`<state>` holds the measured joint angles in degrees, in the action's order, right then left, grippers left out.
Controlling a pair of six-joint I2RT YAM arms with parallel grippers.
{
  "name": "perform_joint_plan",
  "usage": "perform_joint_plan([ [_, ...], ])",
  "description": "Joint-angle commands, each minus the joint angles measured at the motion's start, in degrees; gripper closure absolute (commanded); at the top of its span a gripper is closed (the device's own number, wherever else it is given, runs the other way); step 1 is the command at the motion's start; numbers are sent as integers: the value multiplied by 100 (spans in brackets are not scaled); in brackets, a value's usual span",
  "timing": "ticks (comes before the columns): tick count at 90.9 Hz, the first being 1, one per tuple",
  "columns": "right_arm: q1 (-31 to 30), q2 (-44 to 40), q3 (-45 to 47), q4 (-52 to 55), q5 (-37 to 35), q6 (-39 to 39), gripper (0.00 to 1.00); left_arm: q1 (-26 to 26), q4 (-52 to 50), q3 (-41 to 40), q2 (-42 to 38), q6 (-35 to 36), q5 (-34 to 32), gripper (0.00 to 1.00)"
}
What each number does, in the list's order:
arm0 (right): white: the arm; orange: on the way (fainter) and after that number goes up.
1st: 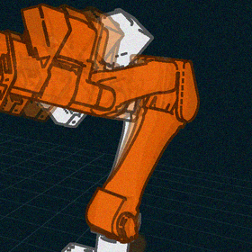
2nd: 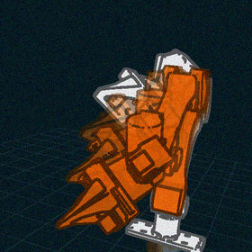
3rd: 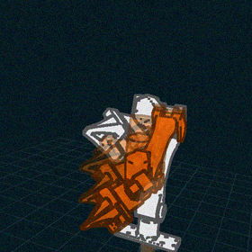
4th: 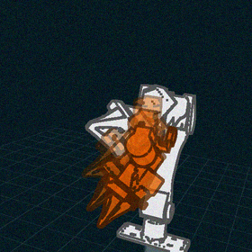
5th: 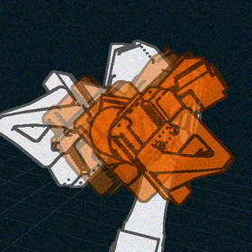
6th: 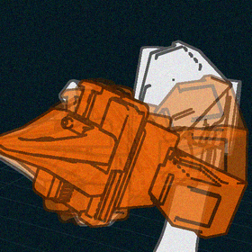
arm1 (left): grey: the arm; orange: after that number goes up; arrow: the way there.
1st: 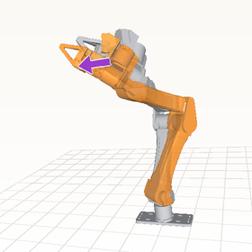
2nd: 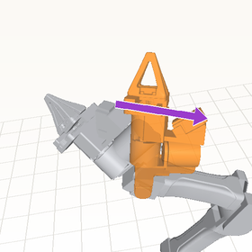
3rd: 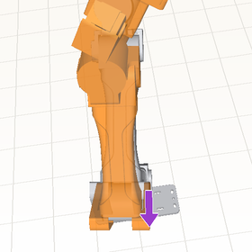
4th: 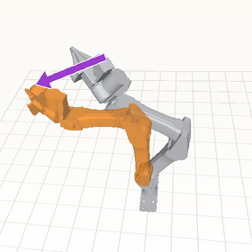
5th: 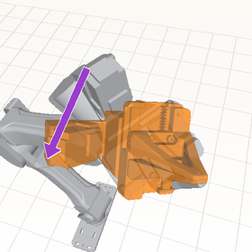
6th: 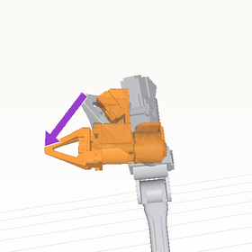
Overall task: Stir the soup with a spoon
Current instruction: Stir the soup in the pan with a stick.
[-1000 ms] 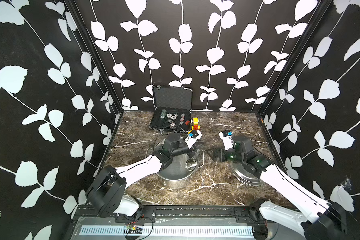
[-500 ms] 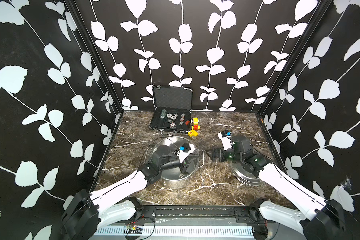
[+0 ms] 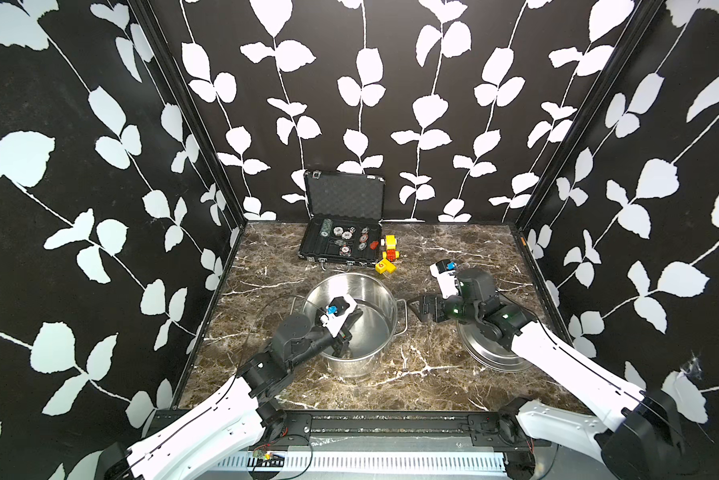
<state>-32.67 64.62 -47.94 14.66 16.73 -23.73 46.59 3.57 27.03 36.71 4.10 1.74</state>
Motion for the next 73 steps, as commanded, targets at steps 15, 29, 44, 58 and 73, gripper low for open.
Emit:
perform_joint_plan([
  [15,-99,20,-136,-206,41,79,1,-92,-552,-101,-452,29,-1780,100],
  [29,-125,-1,-120,-210,23,75,1,-415,-273,-50,-261,-20,-1930,100],
  [44,-143,-58,-111,-172,-11,77,1,-1008,507,-26,215,-255,-1661,100],
  [58,-144,-143,-85,-98,-79,105,1,-1184,1276,123,922,-206,-1401,100],
  [73,-154,-213,-49,-60,-105,112,1,-1356,1837,442,1778,-255,-781,100],
])
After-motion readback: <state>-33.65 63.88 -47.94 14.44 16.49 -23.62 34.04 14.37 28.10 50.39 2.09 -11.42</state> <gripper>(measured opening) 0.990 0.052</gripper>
